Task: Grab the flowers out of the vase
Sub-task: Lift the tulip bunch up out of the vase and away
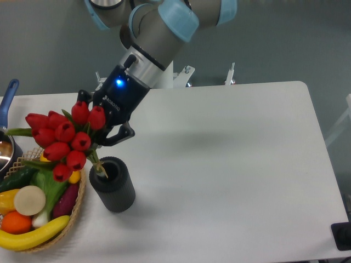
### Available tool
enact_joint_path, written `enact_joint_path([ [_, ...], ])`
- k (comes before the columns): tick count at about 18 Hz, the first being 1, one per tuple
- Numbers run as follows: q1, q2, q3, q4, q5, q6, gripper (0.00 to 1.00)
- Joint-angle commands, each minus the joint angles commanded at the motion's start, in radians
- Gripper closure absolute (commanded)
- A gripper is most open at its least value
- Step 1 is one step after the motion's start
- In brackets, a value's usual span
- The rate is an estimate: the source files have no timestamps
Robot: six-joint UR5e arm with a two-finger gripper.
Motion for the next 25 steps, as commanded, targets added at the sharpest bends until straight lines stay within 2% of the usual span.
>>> enact_joint_path([
  [3, 0.003, 0.000, 0.032, -0.002, 0.000, -0.023, 0.66],
  [9, 0.044, 0.011, 0.048, -0.002, 0.000, -0.031, 0.66],
  [15, 0.150, 0.006, 0.048, -0.005, 0.003, -0.014, 0.66],
  [18, 0.193, -0.006, 0.043, -0.006, 0.003, 0.040, 0.66],
  [25, 0.245, -0.020, 0.026, -0.006, 0.005, 0.075, 0.66],
])
